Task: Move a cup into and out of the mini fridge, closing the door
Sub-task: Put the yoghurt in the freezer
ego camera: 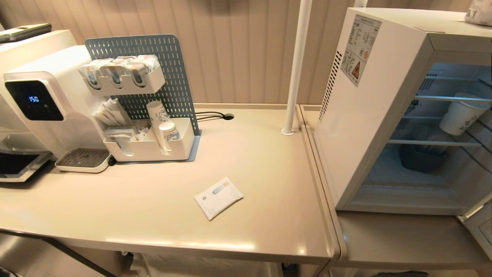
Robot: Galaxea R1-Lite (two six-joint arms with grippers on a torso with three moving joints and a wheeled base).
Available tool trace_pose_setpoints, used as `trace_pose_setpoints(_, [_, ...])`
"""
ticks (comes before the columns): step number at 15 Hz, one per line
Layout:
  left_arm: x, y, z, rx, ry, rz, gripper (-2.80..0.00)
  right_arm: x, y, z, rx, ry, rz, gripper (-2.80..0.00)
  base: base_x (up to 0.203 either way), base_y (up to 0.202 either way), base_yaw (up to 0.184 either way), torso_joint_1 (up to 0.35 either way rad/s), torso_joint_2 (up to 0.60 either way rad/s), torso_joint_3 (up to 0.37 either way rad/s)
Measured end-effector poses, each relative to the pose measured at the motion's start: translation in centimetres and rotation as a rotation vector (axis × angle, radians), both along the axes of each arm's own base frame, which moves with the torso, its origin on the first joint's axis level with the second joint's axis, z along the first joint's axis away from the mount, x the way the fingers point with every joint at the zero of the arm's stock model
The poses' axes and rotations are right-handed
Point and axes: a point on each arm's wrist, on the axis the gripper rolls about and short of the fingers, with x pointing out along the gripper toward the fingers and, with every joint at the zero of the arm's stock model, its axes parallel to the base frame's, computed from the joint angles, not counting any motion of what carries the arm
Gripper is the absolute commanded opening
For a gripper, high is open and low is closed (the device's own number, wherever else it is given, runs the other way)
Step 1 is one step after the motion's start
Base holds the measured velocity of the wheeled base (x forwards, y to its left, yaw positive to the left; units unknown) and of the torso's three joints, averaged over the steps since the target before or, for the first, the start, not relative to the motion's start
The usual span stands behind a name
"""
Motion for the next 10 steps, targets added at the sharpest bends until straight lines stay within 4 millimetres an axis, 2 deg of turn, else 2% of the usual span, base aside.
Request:
trace_pose_setpoints(4, [0.0, 0.0, 0.0, -0.003, 0.0, -0.001, -2.8, 1.8, -0.9, -0.3, 0.001, 0.02, -0.031, 0.0, 0.0, 0.0, 0.0, 0.0, 0.0, 0.0])
trace_pose_setpoints(10, [0.0, 0.0, 0.0, -0.003, 0.001, -0.001, -2.8, 2.5, -1.0, -0.8, 0.003, 0.038, -0.015, 0.0, 0.0, 0.0, 0.0, 0.0, 0.0, 0.0])
